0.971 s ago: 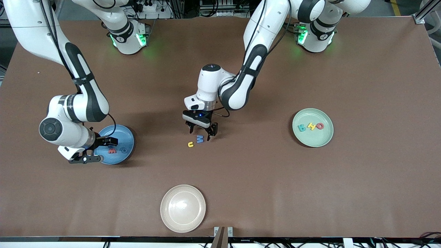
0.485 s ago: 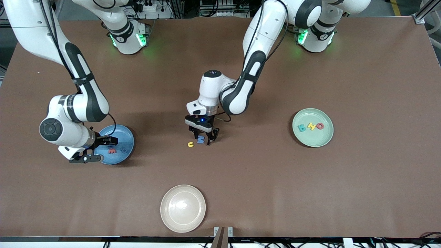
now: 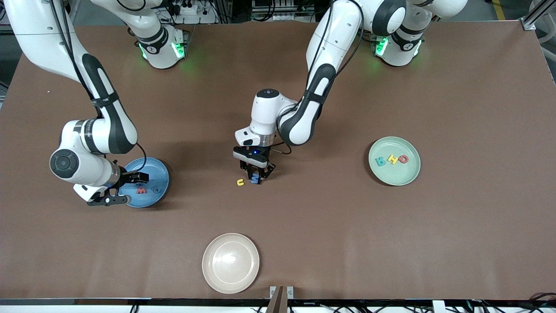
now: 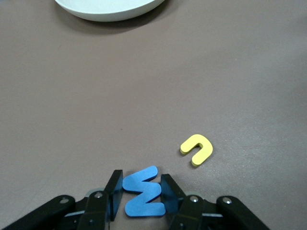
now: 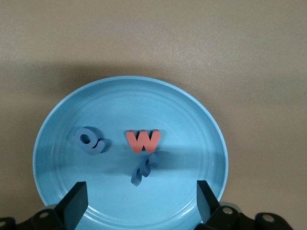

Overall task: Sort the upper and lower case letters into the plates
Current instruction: 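Place the W on the green plate while the right gripper grasps yellow u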

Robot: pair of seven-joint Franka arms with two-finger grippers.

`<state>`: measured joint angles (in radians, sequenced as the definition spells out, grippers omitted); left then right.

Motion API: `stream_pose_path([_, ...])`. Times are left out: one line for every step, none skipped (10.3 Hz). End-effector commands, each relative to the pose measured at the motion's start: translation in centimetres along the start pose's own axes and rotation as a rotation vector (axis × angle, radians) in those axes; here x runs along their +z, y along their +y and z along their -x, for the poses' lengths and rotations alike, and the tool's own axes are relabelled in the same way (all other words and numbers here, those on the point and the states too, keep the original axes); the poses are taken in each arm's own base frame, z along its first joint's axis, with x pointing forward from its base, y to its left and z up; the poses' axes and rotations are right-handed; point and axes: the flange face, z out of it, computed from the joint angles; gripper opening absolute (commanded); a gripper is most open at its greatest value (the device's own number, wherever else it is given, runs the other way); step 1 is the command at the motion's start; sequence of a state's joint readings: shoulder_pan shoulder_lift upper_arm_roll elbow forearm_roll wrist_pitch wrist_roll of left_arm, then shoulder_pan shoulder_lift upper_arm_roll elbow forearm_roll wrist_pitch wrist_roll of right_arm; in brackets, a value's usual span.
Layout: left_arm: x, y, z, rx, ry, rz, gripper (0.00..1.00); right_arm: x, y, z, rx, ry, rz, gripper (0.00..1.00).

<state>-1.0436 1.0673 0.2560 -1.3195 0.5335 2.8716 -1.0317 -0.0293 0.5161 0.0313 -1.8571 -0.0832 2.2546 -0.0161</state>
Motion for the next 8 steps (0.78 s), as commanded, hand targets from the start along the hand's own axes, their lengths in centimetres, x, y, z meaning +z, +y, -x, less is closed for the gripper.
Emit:
stream_pose_path([-0.7,-0.6,-2.2,-0.064,0.026,-0.011,0.00,-0.7,0.1,0.6,-0.013,0.003,-0.004,1.00])
stream_pose_path([-1.4,-2.8,-4.0,-0.097,0.000,-0.065,0.00,-0.8,-0.7,0.4,-0.015,0.006,-0.005,1.00])
stream_pose_path([-1.7,-3.8,-4.8,-0.081,-0.036,-0.091,0.00,-1.1,-2.3,0.1,-0.036,0.015,-0.005,1.00])
stream_pose_path([-2.6,-5.9,-6.2,-0.063,-0.084,-0.115,0.00,-1.0,-4.5,-0.4,-0.074,0.020,-0.002,1.00])
stream_pose_path([-3.8,-8.7,-7.3,-0.006,-0.162,-0.142,0.00,-1.7,-7.6,-0.9,-0.131,0.038,0.003,1.00])
stream_pose_path([-5.1,-12.2,-8.4,0.091,-0.246,-0.163,0.00,-2.5,-11.8,-1.2,-0.195,0.060,0.009,1.00])
stream_pose_path([-6.7,-15.9,-9.0,0.152,-0.327,-0.173,0.00,-2.5,-16.0,-1.6,-0.243,0.076,0.010,1.00])
stream_pose_path([-8.6,-20.4,-9.3,0.165,-0.379,-0.164,0.00,-1.9,-19.6,-1.8,-0.267,0.084,-0.008,1.00])
